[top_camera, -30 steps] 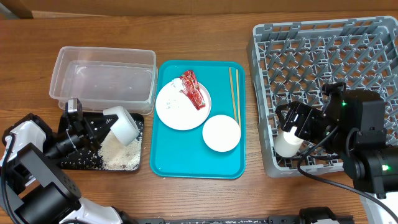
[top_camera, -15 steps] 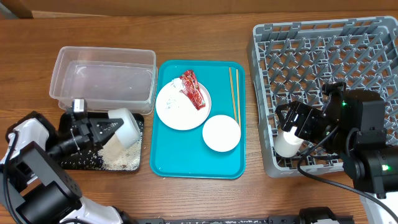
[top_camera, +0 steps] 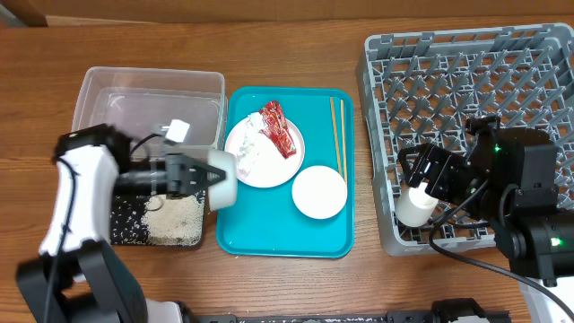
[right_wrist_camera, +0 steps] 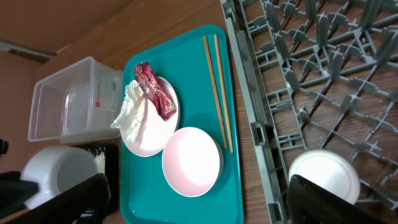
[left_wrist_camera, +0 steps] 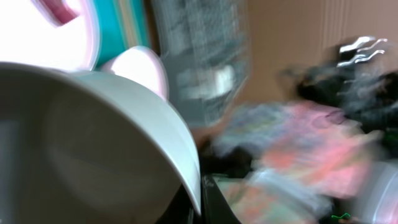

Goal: Sort waste into correct bins and load items into the dishwasher
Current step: 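Tip the rice bowl over the black tray to dump the rice, then set the emptied bowl back on the teal tray with left gripper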

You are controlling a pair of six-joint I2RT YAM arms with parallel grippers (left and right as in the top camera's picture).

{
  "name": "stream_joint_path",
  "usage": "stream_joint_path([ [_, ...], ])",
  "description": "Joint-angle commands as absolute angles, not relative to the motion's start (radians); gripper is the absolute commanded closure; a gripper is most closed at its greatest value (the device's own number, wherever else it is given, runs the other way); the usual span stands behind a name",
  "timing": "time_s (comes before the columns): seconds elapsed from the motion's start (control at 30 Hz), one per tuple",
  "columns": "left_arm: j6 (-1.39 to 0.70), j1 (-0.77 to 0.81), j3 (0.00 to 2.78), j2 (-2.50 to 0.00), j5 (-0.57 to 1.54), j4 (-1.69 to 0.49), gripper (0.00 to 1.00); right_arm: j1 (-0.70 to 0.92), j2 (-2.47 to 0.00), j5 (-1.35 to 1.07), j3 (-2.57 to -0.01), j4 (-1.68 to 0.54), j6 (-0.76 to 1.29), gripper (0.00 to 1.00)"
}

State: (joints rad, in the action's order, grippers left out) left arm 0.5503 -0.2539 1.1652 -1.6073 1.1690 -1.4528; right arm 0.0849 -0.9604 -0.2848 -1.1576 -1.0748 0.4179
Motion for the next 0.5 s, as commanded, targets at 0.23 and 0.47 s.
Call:
stream_joint_path([
  [0.23,-0.373,0.437,1.136,-1.534,0.094,-1.063,0.96,0.084,-0.959,-0.29,-1.177,-1.071,0.411,0.07],
  [0.47,-0.547,0.658,1.113,-1.674,-0.066,-0.993,0.96,0.084,-0.959,-0.29,-1.177,-1.085,0.411,0.07],
])
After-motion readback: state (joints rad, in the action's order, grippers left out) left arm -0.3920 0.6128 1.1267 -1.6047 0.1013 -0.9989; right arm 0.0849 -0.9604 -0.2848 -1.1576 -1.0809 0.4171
